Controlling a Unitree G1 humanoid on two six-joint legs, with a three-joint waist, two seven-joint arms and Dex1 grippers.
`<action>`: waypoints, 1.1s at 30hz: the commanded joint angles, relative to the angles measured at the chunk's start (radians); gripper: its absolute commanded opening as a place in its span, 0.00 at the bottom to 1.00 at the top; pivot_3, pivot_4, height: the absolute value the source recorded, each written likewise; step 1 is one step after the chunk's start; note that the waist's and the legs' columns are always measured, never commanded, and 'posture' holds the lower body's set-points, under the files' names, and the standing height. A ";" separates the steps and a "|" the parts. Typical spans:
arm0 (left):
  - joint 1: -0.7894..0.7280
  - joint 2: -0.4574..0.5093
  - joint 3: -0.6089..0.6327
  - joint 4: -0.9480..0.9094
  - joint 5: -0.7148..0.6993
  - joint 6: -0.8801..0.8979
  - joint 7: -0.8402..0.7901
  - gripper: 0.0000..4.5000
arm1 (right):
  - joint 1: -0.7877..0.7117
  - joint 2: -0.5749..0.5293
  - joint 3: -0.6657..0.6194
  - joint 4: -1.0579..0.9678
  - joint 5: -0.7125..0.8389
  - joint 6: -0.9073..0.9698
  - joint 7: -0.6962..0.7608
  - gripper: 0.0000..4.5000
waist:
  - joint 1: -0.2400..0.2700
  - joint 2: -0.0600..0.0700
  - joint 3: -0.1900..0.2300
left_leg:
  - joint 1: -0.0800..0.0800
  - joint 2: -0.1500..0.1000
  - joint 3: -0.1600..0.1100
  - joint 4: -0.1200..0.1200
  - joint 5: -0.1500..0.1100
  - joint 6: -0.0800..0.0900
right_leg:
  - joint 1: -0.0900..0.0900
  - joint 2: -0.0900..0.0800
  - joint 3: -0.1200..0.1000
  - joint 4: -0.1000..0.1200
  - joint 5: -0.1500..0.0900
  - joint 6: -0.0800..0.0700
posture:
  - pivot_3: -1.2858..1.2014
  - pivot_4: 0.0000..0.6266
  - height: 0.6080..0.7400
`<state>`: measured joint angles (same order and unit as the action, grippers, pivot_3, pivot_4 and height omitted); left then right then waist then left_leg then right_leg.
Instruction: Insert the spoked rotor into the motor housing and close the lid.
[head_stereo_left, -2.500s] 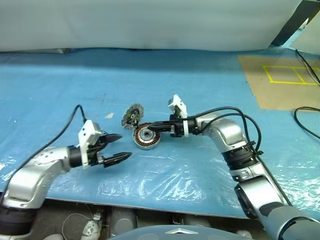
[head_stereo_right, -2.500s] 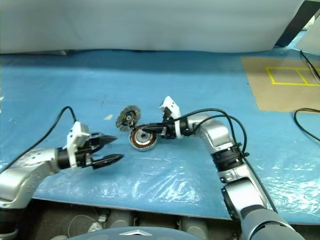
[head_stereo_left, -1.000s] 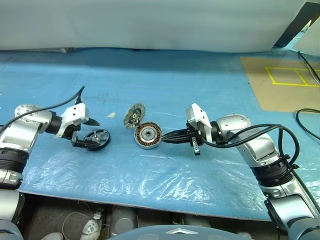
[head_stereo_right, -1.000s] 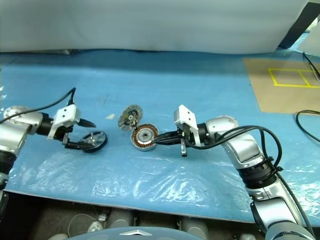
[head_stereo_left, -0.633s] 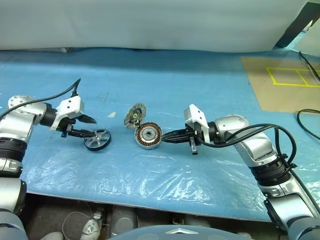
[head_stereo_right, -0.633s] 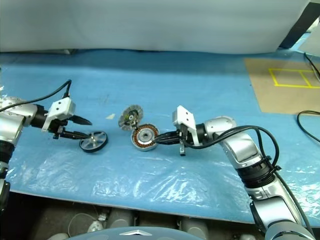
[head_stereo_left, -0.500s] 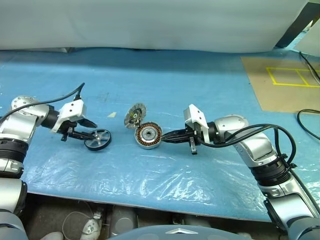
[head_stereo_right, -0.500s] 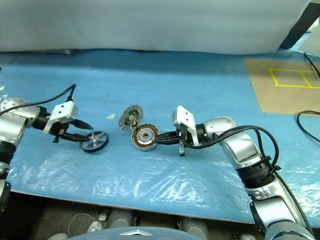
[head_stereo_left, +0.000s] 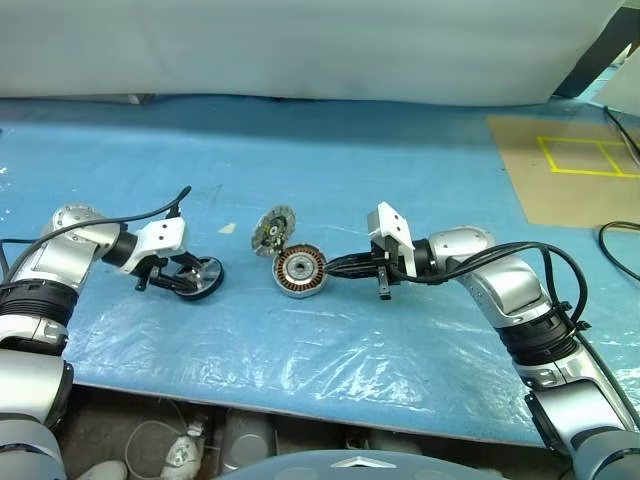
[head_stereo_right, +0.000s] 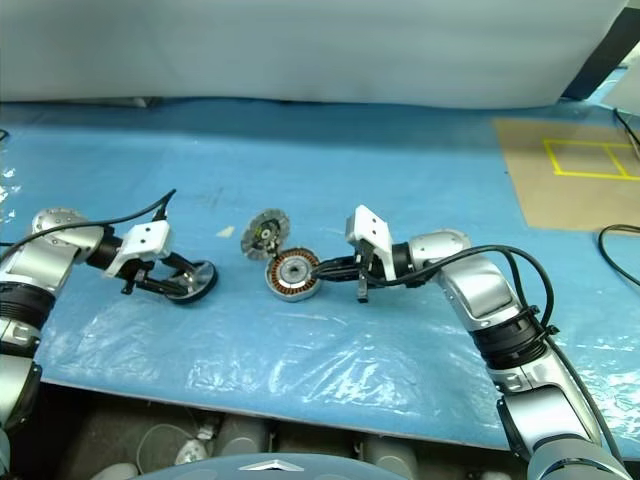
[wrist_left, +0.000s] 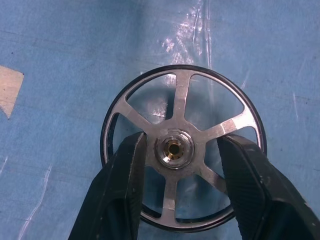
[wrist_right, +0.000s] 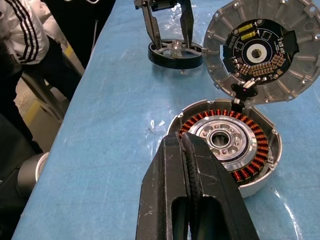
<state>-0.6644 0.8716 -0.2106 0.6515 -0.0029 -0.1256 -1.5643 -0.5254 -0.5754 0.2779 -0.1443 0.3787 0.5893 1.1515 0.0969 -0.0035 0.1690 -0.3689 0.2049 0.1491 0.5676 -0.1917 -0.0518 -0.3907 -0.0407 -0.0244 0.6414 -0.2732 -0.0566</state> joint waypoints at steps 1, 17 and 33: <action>0.012 0.000 -0.008 -0.001 0.013 -0.011 -0.001 0.52 | -0.010 0.005 -0.010 -0.022 0.002 -0.012 -0.007 0.00 | 0.000 0.000 0.000 | 0.000 0.000 0.000 0.000 0.000 0.000 | 0.000 0.000 0.000 0.000 0.000 0.000 | 0.52 0.24 1.00; 0.155 -0.011 -0.008 -0.145 0.008 0.035 0.017 0.29 | -0.016 0.013 -0.009 -0.007 -0.011 -0.011 -0.033 0.00 | 0.001 0.006 -0.003 | 0.003 0.000 0.000 -0.001 0.000 0.000 | 0.002 -0.004 0.000 0.000 0.000 0.000 | 0.52 0.24 1.00; 0.357 0.001 0.225 -0.715 -0.392 0.513 0.085 0.29 | -0.018 0.012 -0.045 0.031 -0.012 -0.008 -0.051 0.00 | -0.003 0.003 -0.003 | -0.003 0.001 0.000 0.000 0.000 0.000 | -0.003 0.000 -0.001 0.000 0.000 -0.001 | 0.52 0.24 1.00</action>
<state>-0.3086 0.8653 -0.0223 0.0098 -0.3530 0.3590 -1.5036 -0.5294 -0.5613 0.2675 -0.1083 0.3548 0.5895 1.1070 0.0940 -0.0002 0.1659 -0.3718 0.2056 0.1495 0.5672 -0.1917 -0.0516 -0.3940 -0.0405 -0.0251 0.6414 -0.2731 -0.0573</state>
